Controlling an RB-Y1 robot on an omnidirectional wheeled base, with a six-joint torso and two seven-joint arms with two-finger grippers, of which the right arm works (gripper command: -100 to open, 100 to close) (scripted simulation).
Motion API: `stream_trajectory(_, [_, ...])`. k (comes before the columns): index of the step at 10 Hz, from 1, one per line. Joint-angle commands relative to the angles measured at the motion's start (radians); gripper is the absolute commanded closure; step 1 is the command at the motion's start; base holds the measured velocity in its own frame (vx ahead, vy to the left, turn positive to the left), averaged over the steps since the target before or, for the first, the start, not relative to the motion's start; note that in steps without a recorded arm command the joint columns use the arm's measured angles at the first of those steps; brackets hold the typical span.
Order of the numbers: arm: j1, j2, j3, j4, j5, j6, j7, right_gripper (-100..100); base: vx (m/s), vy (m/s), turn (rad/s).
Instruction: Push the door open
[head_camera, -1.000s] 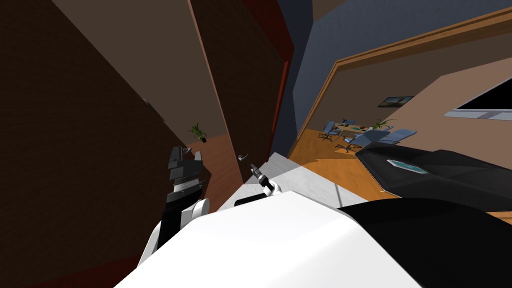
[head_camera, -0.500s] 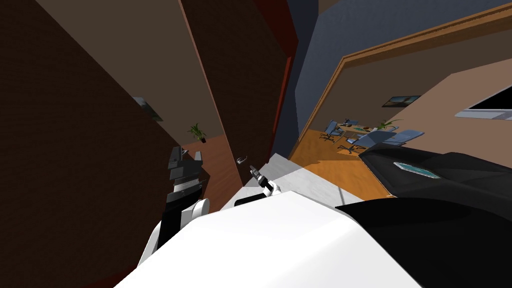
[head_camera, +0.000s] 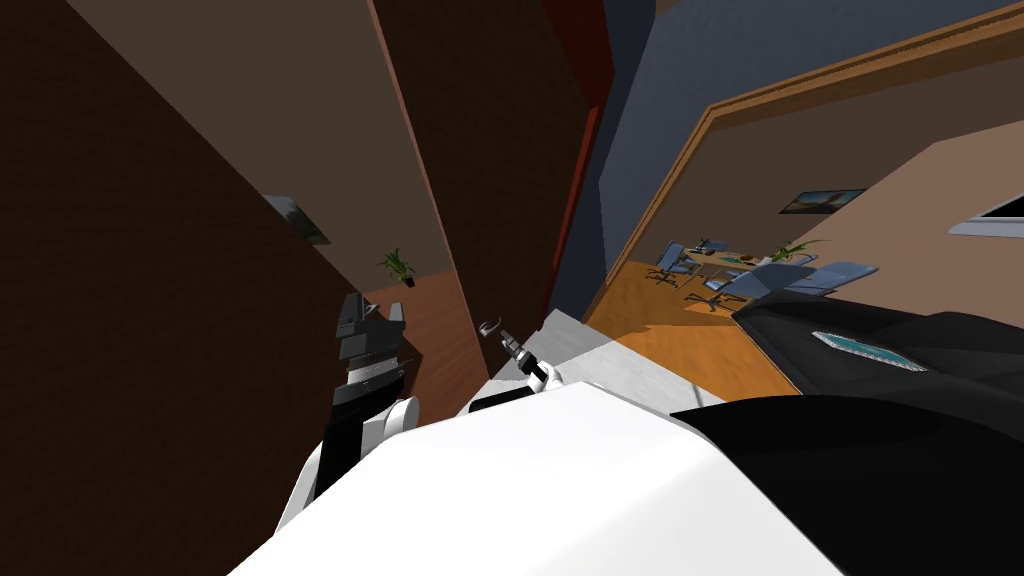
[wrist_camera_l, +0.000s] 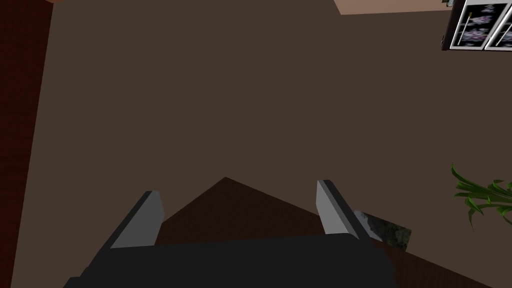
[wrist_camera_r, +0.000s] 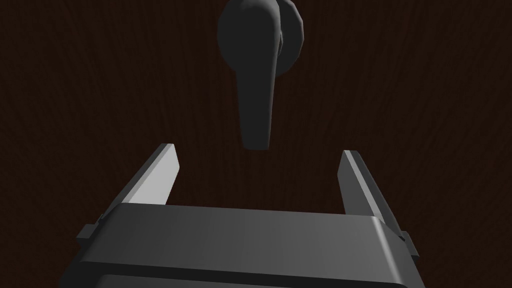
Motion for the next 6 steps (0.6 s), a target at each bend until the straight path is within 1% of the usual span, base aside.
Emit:
stream_trajectory(1, [-0.002,0.003,-0.004,0.005,-0.002,-0.001,0.004,-100,0.165,0.131,0.022])
stream_trajectory(3, [-0.003,0.014,-0.009,0.010,-0.004,0.000,0.010,-100,0.167,0.101,0.030])
stream_trajectory(4, [-0.004,0.024,-0.012,0.012,-0.006,0.001,0.013,-100,0.204,0.098,0.037])
stream_trajectory(5, [-0.004,0.019,-0.010,0.011,-0.005,0.001,0.010,-100,0.091,0.046,0.003])
stream_trajectory(6, [-0.004,0.019,-0.010,0.011,-0.005,0.001,0.010,100,-0.013,-0.006,-0.005])
